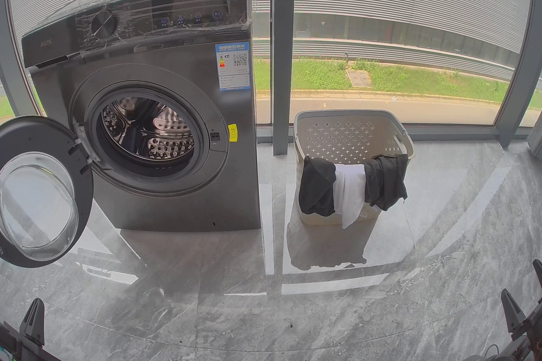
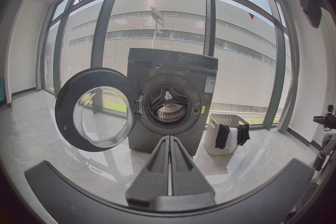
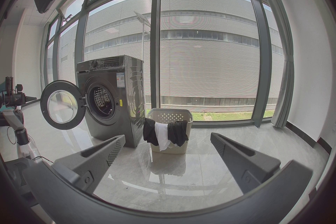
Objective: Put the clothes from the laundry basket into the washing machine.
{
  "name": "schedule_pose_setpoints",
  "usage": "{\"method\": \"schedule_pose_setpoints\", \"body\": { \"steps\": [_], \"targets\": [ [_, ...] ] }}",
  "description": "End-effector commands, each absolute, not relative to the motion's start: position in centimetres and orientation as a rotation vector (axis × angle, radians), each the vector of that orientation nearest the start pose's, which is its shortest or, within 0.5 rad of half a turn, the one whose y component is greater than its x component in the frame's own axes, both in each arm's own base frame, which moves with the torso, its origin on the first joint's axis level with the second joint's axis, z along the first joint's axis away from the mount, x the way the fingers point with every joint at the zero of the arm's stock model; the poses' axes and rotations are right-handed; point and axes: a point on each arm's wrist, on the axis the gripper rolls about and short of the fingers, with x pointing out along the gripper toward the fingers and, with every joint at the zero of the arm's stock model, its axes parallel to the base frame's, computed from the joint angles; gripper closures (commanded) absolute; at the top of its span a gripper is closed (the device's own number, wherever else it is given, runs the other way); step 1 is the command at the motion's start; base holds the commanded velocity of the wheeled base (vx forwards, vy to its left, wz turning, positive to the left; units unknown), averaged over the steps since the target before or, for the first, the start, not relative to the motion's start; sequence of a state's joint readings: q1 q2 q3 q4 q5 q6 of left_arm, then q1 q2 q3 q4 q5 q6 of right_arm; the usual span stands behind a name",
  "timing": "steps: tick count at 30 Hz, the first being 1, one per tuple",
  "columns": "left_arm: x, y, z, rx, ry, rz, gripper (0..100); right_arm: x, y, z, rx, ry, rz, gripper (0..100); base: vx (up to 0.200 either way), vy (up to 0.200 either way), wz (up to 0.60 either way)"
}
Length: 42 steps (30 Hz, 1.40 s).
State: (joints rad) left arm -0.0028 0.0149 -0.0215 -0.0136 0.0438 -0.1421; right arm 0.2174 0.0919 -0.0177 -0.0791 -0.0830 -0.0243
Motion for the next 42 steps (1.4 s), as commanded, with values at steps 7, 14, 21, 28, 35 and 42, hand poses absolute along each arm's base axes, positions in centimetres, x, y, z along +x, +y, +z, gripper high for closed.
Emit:
{"method": "schedule_pose_setpoints", "body": {
  "steps": [7,14,21,28,35,42],
  "targets": [
    [-2.45,0.11,8.28,-0.143,-0.038,0.039,100,-1.45,-0.51,8.54,-0.027,0.012,0.135,0,0.200,0.000,0.00],
    [-2.45,0.11,8.28,-0.143,-0.038,0.039,100,-1.45,-0.51,8.54,-0.027,0.012,0.135,0,0.200,0.000,0.00],
    [-2.45,0.11,8.28,-0.145,-0.038,0.040,100,-1.45,-0.51,8.54,-0.027,0.012,0.135,0,0.200,0.000,0.00],
    [-2.45,0.11,8.28,-0.145,-0.038,0.040,100,-1.45,-0.51,8.54,-0.028,0.012,0.135,0,0.200,0.000,0.00],
    [-2.45,0.11,8.28,-0.145,-0.038,0.042,100,-1.45,-0.51,8.53,-0.027,0.014,0.135,0,0.200,0.000,0.00],
    [-2.46,0.12,8.31,-0.148,-0.042,0.043,100,-1.45,-0.51,8.51,-0.019,0.016,0.137,0,0.143,0.000,0.00]
  ]
}}
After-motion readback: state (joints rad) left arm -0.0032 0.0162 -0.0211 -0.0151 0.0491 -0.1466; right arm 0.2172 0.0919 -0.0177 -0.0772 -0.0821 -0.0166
